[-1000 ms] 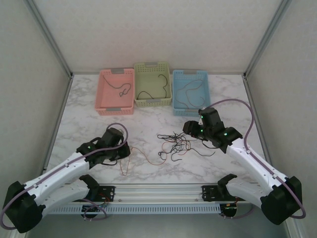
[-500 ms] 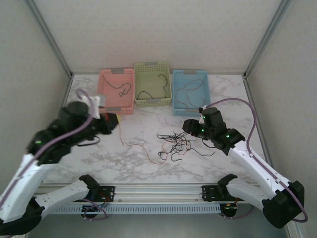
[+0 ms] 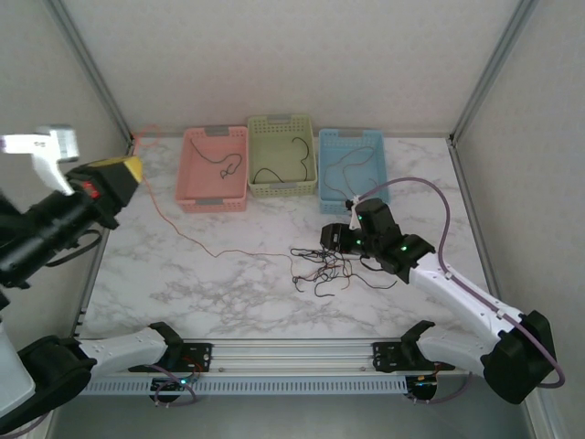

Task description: Untangle the cables

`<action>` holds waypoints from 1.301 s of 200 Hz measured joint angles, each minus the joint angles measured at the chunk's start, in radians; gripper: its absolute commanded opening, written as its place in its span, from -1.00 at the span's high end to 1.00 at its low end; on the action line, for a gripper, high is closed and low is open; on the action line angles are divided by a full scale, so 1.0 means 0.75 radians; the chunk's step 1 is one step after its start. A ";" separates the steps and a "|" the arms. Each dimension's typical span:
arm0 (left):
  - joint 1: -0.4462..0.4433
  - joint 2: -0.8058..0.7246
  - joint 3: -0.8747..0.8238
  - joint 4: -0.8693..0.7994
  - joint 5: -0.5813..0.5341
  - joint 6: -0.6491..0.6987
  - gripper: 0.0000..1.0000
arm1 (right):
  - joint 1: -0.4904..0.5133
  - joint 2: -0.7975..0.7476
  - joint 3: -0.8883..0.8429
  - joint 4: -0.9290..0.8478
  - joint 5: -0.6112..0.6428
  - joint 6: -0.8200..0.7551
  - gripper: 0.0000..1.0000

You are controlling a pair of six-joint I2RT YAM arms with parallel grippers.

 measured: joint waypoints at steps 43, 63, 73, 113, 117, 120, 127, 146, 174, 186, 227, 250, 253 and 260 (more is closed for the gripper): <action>0.000 -0.024 -0.475 0.060 0.054 -0.008 1.00 | 0.130 0.069 -0.026 0.116 -0.052 -0.097 -0.15; 0.000 -0.014 -0.600 0.081 0.081 -0.016 1.00 | 0.180 0.110 -0.083 0.259 -0.155 -0.143 -0.18; 0.000 -0.010 -0.613 0.089 0.093 -0.016 1.00 | 0.196 0.142 -0.095 0.289 -0.179 -0.165 -0.18; 0.000 -0.025 -0.638 0.150 0.112 -0.015 1.00 | 0.231 0.275 -0.045 0.252 -0.204 -0.274 -0.18; 0.000 -0.025 -0.646 0.155 0.114 -0.015 1.00 | 0.231 0.286 -0.036 0.242 -0.207 -0.285 -0.18; 0.000 -0.025 -0.653 0.158 0.116 -0.015 1.00 | 0.231 0.292 -0.032 0.237 -0.206 -0.290 -0.18; 0.000 -0.024 -0.667 0.162 0.119 -0.015 1.00 | 0.231 0.306 -0.020 0.222 -0.209 -0.304 -0.18; 0.000 -0.014 -0.710 0.180 0.122 -0.015 1.00 | 0.234 0.343 0.003 0.178 -0.212 -0.335 -0.18; 0.001 0.006 -0.759 0.186 0.122 -0.011 1.00 | 0.237 0.348 0.004 0.145 -0.212 -0.341 -0.18; 0.001 0.004 -0.788 0.201 0.122 -0.011 1.00 | 0.237 0.348 0.004 0.117 -0.199 -0.340 -0.18; 0.002 -0.036 -1.023 0.308 0.157 -0.038 1.00 | 0.239 0.346 0.037 -0.055 -0.124 -0.264 -0.15; 0.002 -0.051 -1.157 0.341 0.175 -0.064 1.00 | 0.257 0.322 0.037 -0.124 -0.125 -0.165 -0.13; 0.002 -0.053 -1.169 0.345 0.176 -0.067 1.00 | 0.262 0.317 0.037 -0.128 -0.124 -0.153 -0.12; 0.002 -0.056 -1.196 0.354 0.177 -0.072 1.00 | 0.275 0.308 0.035 -0.138 -0.124 -0.125 -0.11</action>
